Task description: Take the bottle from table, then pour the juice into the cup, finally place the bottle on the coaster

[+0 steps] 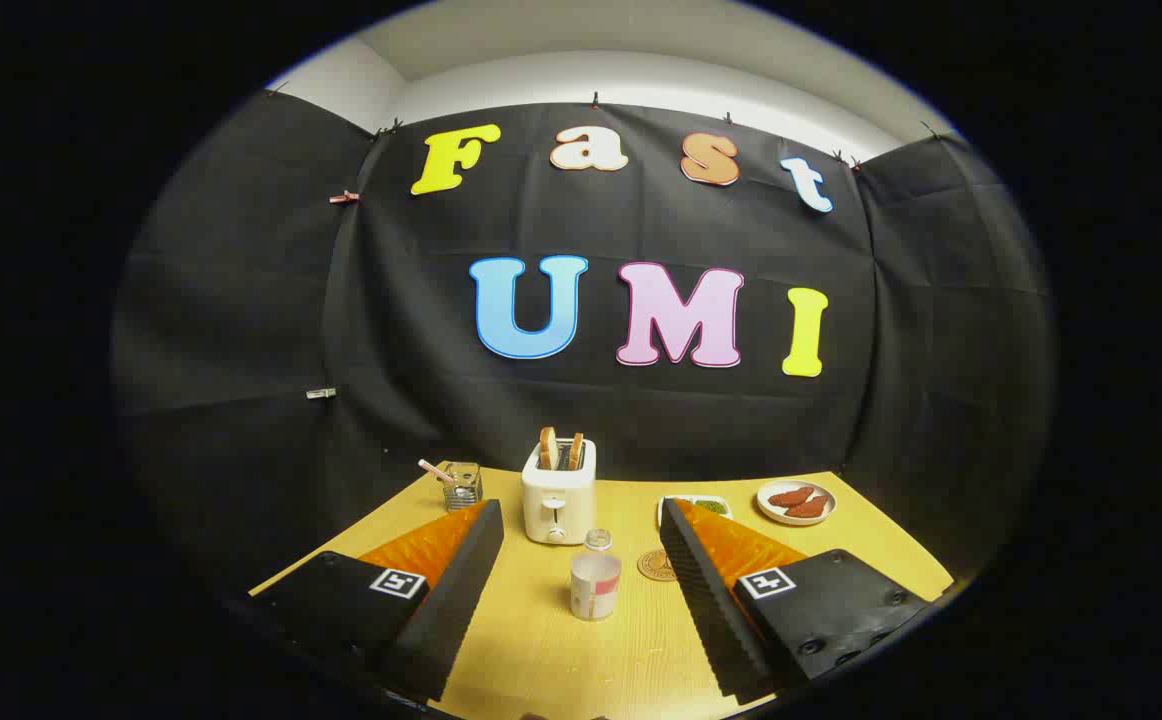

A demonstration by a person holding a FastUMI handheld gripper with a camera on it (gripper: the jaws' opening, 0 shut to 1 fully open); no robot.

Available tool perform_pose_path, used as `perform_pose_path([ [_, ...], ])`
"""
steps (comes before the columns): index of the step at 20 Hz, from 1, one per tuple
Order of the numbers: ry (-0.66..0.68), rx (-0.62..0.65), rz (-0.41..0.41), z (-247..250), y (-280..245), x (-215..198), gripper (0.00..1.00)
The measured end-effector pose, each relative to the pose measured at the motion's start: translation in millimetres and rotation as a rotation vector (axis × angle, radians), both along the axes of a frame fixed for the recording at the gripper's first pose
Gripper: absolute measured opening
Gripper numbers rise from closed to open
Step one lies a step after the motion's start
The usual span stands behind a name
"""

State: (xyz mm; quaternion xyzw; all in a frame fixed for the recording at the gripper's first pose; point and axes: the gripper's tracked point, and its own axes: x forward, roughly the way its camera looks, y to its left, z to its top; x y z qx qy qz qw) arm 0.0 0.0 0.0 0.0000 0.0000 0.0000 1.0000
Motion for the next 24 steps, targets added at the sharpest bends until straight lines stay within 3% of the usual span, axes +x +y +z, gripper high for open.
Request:
perform_pose_path([
  [5,-0.037,0.033,0.056,-6.4,-11.9,1.3,0.97],
  [13,-0.035,-0.107,0.093,-15.5,-21.1,-6.2,0.97],
  [17,-0.028,-0.078,0.114,-17.5,-14.9,-6.0,0.97],
  [24,-0.027,-0.089,0.090,-14.5,-27.3,-4.1,0.97],
])
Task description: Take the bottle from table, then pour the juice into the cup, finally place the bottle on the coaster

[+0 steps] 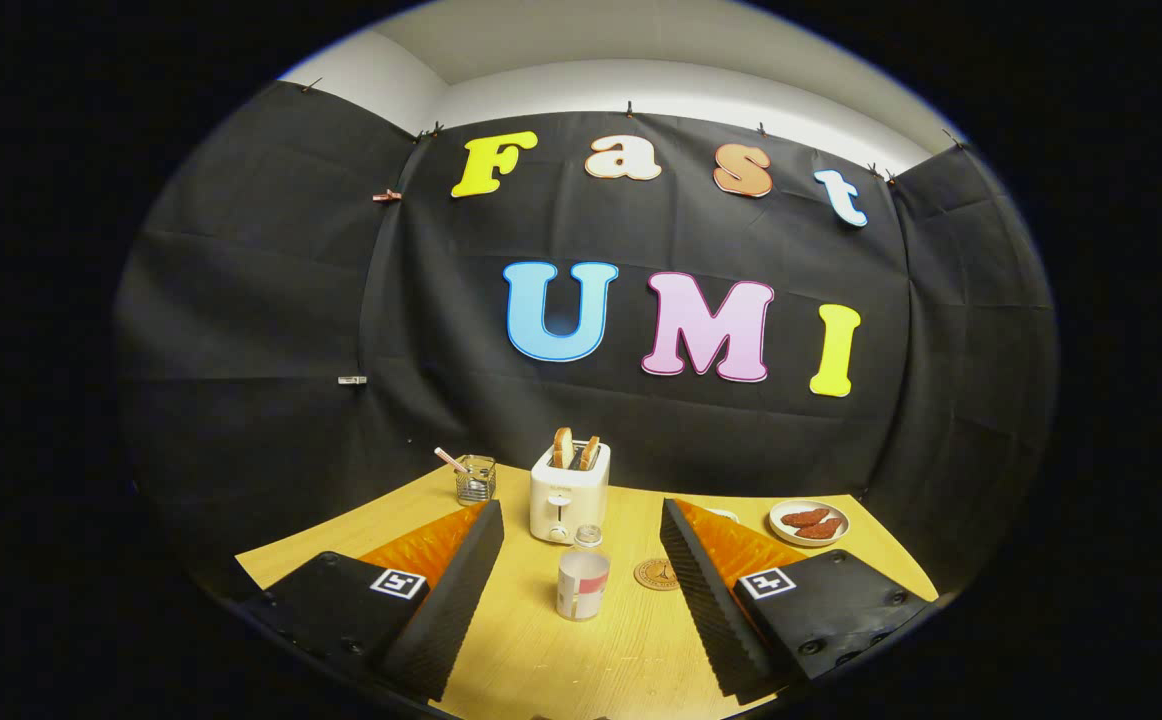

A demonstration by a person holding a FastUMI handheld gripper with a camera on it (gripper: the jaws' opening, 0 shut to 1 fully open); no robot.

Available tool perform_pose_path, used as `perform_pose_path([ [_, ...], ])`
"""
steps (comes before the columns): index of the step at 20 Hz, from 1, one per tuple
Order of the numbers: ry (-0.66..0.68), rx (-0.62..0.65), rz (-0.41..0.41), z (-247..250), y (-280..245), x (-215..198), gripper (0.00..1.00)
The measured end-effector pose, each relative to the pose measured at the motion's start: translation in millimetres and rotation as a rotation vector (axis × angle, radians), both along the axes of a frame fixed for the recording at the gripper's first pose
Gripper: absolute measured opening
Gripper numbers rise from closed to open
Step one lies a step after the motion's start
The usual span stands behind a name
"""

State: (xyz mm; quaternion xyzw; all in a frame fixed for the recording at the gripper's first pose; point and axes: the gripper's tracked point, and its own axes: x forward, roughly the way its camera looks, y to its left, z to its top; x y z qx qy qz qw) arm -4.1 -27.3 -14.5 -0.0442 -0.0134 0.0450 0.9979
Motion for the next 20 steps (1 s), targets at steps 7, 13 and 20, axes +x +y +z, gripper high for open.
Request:
perform_pose_path([
  [7,0.022,0.049,-0.030,-7.6,-6.4,7.2,0.97],
  [13,0.029,0.035,-0.048,-18.4,-2.2,34.9,0.97],
  [20,0.071,0.022,-0.074,-63.3,8.8,75.9,0.98],
])
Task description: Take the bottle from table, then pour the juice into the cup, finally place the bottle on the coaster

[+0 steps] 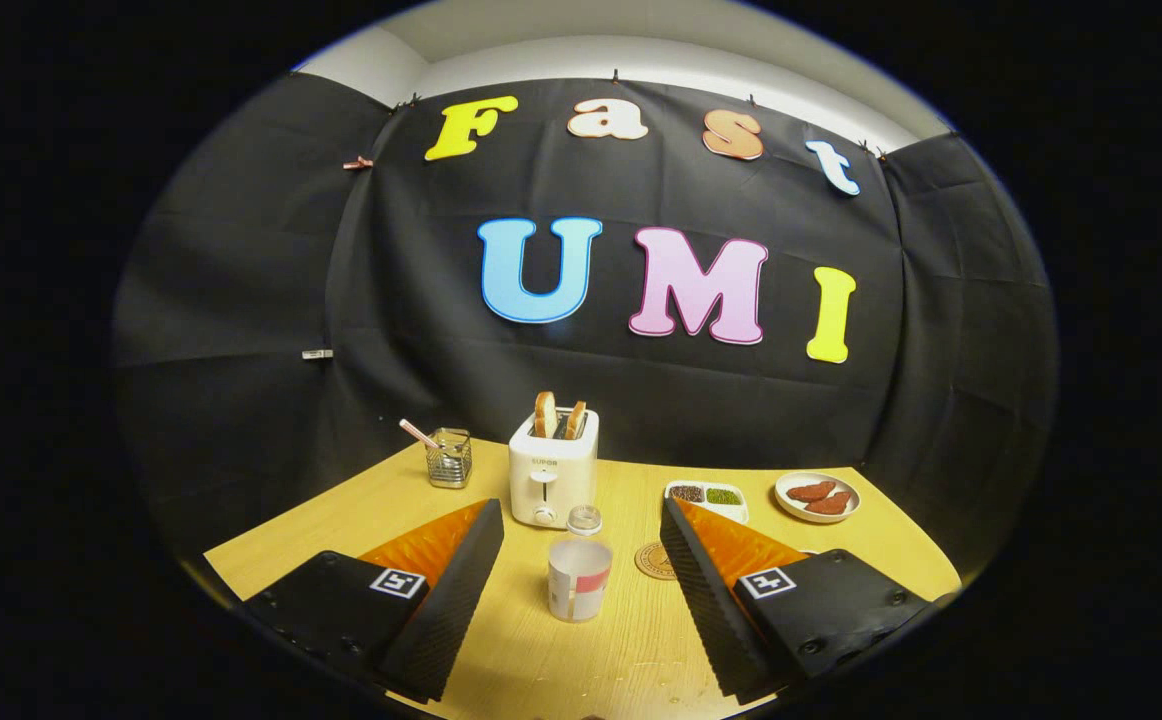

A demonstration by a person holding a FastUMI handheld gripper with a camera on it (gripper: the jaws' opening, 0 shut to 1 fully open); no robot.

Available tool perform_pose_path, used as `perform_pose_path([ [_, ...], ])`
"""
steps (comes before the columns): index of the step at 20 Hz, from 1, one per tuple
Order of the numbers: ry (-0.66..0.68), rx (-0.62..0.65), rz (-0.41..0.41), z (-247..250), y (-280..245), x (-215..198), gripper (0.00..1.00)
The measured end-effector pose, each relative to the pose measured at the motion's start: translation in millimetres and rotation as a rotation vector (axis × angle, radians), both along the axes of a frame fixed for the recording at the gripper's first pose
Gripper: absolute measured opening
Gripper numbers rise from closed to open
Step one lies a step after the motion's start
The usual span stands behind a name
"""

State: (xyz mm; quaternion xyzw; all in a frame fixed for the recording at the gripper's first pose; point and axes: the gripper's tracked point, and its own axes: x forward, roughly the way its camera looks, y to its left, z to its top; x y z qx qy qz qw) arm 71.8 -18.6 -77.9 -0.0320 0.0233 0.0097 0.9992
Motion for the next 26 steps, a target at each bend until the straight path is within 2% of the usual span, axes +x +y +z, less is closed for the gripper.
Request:
perform_pose_path([
  [10,0.073,-0.004,-0.071,-94.1,-15.2,50.4,0.97],
  [13,0.083,0.040,-0.079,-116.7,-19.4,63.3,0.98],
  [22,0.045,0.072,-0.090,-132.6,-12.9,106.0,0.97],
  [26,0.045,0.037,-0.100,-137.9,-13.5,115.1,0.97],
])
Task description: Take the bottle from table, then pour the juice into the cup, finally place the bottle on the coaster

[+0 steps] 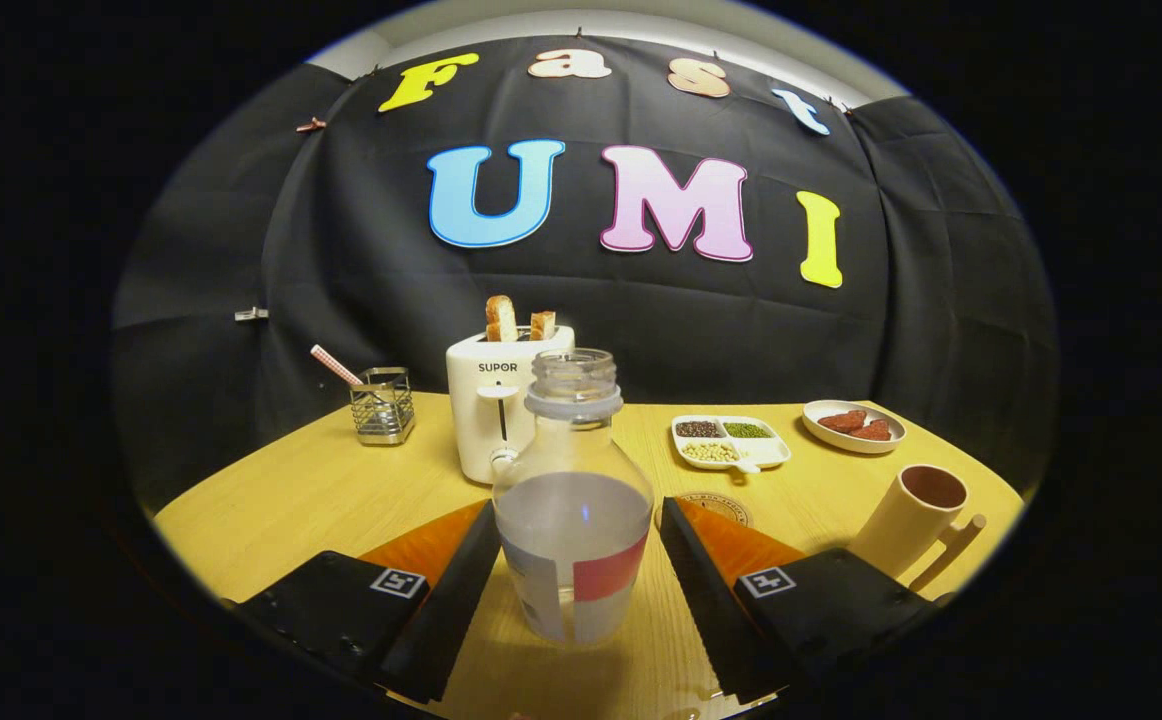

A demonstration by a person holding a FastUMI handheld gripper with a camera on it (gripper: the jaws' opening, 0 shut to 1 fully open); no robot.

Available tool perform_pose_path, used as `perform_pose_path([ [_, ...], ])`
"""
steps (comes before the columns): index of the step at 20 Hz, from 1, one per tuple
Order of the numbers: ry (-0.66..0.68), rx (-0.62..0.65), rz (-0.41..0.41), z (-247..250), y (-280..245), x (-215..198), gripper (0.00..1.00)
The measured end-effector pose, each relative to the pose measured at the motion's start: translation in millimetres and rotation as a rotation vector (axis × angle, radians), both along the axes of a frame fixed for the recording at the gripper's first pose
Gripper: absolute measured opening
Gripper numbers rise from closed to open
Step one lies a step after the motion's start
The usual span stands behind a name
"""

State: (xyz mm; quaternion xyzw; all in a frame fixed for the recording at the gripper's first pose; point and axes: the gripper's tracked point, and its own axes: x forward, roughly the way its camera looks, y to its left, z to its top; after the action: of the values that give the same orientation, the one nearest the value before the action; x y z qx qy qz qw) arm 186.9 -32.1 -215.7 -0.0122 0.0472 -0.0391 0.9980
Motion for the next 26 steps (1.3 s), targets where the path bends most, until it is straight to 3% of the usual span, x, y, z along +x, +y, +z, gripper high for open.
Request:
perform_pose_path([
  [4,-0.016,-0.025,0.005,3.9,-0.1,6.1,0.93],
  [8,-0.019,-0.051,0.006,5.9,3.3,13.5,0.82],
  [20,-0.006,-0.019,0.048,9.0,5.5,4.1,0.74],
  [26,0.007,0.166,0.035,30.9,-11.8,-4.8,0.69],
])
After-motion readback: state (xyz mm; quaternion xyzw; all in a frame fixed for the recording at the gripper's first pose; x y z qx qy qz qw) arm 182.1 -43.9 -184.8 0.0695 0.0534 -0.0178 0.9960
